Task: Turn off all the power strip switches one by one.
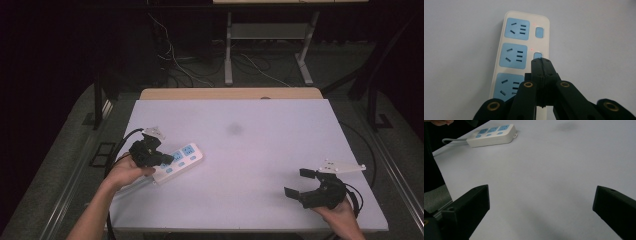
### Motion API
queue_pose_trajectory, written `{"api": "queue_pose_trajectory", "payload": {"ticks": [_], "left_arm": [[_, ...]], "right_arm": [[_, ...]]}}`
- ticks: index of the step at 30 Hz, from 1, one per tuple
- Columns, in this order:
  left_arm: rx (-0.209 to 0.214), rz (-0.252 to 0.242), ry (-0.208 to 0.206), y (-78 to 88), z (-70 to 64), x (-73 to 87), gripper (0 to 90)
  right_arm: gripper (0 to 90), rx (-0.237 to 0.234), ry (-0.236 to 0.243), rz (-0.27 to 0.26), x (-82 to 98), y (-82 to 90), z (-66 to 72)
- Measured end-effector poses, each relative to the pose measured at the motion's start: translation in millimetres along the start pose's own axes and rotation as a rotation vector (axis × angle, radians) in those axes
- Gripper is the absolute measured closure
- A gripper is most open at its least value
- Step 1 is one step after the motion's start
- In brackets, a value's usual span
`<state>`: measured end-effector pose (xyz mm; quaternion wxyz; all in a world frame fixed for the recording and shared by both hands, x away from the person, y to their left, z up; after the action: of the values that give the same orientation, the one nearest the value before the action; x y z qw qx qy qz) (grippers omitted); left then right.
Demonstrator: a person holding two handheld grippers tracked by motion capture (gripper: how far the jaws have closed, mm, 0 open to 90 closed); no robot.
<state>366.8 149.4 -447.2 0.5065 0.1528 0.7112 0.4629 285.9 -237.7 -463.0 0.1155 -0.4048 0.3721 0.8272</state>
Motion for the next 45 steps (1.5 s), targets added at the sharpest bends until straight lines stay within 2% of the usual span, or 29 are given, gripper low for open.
{"api": "queue_pose_trajectory", "payload": {"ticks": [15,34,45], "left_arm": [[-0.003,0.006,-0.019,-8.3,-0.4,-14.4,89.3],[0.004,0.031,-0.034,-29.5,1.1,-15.7,89.2],[0.004,0.032,-0.024,-34.1,3.6,-13.6,89.1]], "right_arm": [[0.5,0.000,0.002,0.005,0.3,-1.0,-0.4],[0.5,-0.002,0.008,0.011,1.0,-1.9,-0.2],[0.5,-0.001,0.008,0.011,1.2,-1.7,-0.3]]}}
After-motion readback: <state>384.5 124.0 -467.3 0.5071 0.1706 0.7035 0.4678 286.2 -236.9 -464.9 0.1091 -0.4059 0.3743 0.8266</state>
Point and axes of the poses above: each handheld gripper's, and its own axes: y roughly backward along the jaws, x roughly out of its underside, z roughly to its left, the point moved 9 cm from there along -y, roughly forward along the jaws, and after that the axes turned 8 degrees about -y, right-handed, at the moved point
